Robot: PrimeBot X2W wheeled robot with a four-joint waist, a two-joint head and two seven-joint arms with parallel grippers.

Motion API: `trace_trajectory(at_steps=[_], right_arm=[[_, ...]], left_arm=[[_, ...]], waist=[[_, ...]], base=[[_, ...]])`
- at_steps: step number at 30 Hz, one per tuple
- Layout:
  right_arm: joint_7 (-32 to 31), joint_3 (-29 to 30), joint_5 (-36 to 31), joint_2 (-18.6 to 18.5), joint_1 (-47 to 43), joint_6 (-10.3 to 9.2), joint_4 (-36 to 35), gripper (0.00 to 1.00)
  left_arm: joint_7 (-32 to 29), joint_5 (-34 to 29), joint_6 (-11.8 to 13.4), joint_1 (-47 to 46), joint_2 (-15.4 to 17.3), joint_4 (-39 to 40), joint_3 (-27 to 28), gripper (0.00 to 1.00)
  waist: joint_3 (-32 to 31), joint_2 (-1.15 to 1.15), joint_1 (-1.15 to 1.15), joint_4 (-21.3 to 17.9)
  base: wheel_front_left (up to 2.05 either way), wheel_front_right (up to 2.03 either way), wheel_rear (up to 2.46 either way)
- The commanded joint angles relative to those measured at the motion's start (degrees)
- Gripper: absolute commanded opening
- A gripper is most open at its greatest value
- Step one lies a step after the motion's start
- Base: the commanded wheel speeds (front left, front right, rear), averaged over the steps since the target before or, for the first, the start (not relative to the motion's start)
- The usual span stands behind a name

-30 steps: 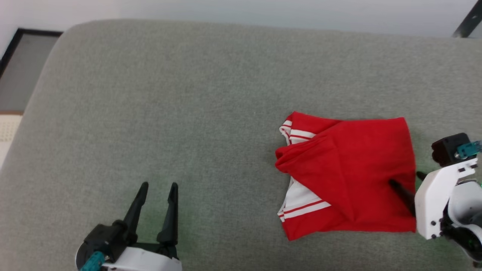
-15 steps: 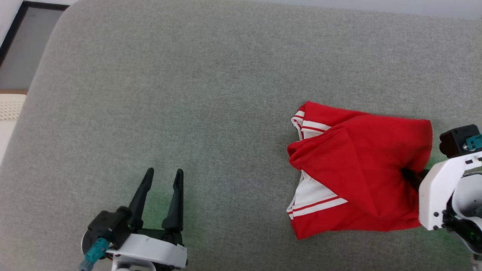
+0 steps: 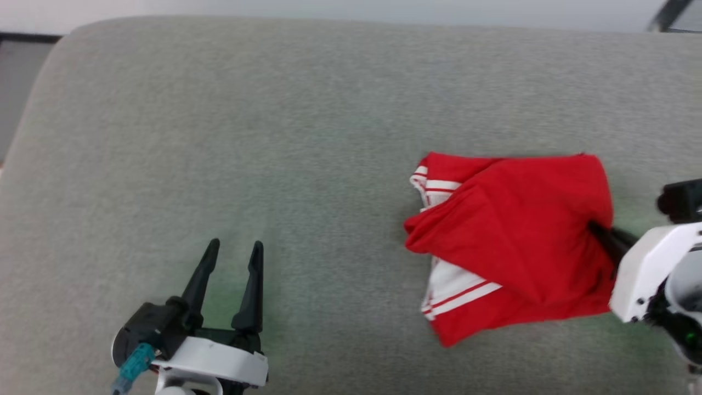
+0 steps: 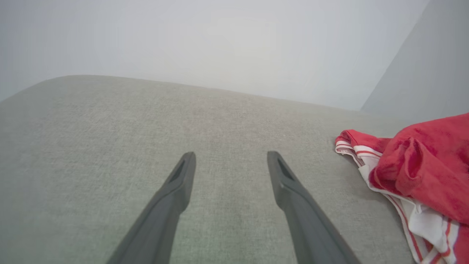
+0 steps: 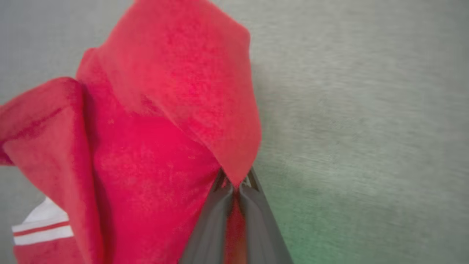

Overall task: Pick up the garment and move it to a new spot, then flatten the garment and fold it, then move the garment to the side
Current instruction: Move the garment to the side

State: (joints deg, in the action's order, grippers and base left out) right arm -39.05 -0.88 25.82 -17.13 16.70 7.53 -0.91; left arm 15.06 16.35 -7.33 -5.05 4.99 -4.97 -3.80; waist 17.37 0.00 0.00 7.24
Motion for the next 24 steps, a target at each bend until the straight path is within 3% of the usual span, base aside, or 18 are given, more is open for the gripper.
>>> trace_trajectory(at_steps=[1,5,13,24], right_arm=[[0.9,1.2,0.9,-0.4,0.9,-0.1,-0.4,0.0],[1.1,3.1,0.2,-0.5,0.9,-0.1,-1.6,0.0],[-0.6,9.0,-0.8,-4.1,2.8,-0.1,-4.1,0.0],[1.8,18.4,-4.3,-10.5,8.4,-0.1,5.3,0.0]], left_arm=[[0.1,-0.3,-0.2,-0.9,0.5,0.4,-0.4,1.0],[0.1,-0.5,-0.2,-1.5,1.3,1.1,-1.0,1.0],[0.1,-1.0,-0.2,-4.1,3.4,2.6,-2.3,1.0],[0.1,-0.7,-0.2,-7.4,6.4,4.5,-4.1,1.0]], waist=[[-0.6,0.0,0.0,-2.9],[-0.2,0.0,0.0,-5.0],[2.2,0.0,0.0,-9.5],[5.2,0.0,0.0,-11.4]], base=[[0.0,0.0,0.0],[0.0,0.0,0.0],[0.0,0.0,0.0],[0.0,0.0,0.0]])
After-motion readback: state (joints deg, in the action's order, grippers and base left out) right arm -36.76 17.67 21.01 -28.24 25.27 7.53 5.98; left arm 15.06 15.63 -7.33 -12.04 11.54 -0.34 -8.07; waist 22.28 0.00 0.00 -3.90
